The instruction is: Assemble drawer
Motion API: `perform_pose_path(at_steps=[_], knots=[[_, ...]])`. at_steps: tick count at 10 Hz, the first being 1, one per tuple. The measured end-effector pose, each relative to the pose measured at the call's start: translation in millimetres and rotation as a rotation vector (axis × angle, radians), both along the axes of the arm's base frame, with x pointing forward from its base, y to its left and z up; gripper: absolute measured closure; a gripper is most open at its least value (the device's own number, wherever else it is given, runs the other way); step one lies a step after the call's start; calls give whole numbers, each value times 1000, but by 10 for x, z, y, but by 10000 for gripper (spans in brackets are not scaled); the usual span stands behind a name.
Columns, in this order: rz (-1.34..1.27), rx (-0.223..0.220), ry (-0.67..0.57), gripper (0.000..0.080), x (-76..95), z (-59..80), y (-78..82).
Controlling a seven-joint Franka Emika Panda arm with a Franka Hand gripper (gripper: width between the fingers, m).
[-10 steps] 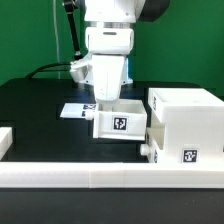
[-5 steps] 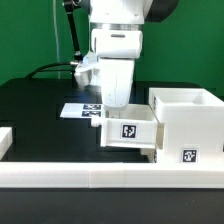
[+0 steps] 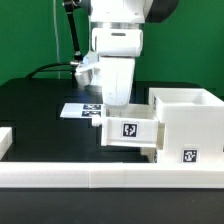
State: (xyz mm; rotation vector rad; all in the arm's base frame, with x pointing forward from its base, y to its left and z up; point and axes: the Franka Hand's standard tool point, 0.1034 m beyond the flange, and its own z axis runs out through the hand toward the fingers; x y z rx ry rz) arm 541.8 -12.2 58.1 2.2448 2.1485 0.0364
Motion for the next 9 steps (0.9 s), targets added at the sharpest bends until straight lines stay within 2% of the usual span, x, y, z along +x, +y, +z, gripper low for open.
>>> perform_pose_path(at_steps=[4,9], knots=[[-2,0,9,757,-2,-14,110],[-4,0,16,757,-7,-15,92]])
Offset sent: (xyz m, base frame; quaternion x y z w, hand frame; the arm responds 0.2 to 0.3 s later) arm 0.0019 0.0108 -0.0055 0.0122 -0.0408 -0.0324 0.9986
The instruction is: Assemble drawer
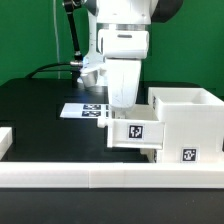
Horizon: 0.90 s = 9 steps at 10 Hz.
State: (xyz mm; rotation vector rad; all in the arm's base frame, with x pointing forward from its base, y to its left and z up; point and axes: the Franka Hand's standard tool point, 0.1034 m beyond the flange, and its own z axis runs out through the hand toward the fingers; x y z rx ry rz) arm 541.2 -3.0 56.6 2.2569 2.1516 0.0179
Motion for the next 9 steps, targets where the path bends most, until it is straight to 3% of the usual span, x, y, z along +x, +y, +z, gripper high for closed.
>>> perform_pose_path(at_steps=[9], knots=[[1,0,0,757,-8,-8,-26]])
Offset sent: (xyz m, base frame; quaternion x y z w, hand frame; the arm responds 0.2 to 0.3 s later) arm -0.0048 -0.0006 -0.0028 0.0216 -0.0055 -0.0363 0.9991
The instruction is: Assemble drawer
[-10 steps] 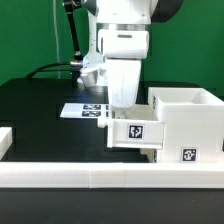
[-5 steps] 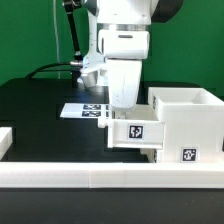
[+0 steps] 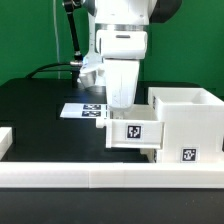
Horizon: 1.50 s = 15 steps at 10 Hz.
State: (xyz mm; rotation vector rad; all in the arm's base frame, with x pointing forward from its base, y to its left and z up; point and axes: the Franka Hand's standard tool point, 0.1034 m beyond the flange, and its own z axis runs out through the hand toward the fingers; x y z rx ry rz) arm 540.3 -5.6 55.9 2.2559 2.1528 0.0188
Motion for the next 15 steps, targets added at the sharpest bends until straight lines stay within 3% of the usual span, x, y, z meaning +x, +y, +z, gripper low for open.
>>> perform_pose_path(at_steps=[15], knots=[[80,-8,-9,757,-22,-27,1]])
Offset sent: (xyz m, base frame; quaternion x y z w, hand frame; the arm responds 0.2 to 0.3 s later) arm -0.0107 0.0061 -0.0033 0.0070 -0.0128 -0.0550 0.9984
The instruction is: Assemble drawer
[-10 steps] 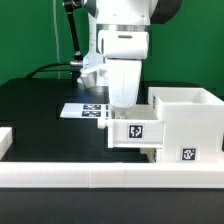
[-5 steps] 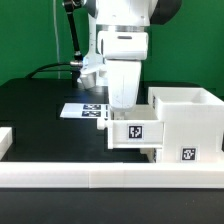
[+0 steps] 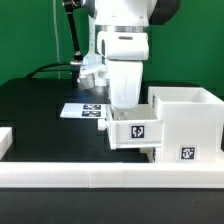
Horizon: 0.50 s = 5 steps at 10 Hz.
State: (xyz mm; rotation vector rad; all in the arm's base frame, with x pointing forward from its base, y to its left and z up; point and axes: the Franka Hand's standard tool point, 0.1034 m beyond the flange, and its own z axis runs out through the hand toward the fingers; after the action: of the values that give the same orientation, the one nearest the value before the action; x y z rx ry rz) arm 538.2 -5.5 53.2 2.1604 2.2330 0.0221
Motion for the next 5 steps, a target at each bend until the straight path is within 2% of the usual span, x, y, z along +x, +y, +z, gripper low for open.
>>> perform_pose_path(at_steps=[5], knots=[[19,-12,1,757,6,-2,-1]])
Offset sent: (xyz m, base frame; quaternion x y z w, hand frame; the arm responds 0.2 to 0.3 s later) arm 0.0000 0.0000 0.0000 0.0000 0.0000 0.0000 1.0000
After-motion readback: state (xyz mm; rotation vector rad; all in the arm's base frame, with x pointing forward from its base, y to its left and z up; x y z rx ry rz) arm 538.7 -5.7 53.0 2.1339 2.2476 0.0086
